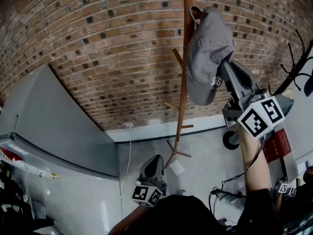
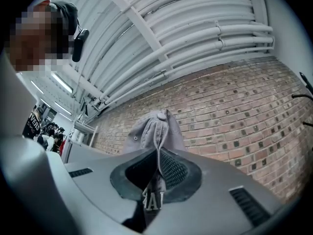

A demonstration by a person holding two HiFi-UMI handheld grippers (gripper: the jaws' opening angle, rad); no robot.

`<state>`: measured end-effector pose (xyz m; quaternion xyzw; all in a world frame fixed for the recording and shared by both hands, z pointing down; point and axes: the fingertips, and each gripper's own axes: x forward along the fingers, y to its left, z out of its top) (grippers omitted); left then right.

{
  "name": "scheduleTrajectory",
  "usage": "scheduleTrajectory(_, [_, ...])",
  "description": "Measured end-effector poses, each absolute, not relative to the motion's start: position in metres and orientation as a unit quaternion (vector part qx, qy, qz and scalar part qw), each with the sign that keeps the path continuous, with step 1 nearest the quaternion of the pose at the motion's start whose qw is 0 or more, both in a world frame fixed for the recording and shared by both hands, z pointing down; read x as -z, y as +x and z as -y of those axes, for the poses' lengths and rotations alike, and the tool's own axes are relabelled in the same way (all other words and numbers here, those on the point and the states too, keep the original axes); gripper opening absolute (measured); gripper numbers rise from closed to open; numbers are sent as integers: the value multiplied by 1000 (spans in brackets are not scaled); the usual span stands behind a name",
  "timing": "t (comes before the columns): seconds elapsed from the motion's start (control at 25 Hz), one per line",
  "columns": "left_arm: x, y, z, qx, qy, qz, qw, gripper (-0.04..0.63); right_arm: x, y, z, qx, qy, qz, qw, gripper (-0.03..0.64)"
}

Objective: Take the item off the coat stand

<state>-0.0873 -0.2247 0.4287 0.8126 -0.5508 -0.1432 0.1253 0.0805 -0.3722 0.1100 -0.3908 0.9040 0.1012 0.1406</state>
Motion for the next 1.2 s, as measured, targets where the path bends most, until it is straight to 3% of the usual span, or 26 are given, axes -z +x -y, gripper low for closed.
scheduleTrajectory(1.2, [-419,-77,212,142,822,542,99,15,-71,117,336,-137,-404,-887,176,29])
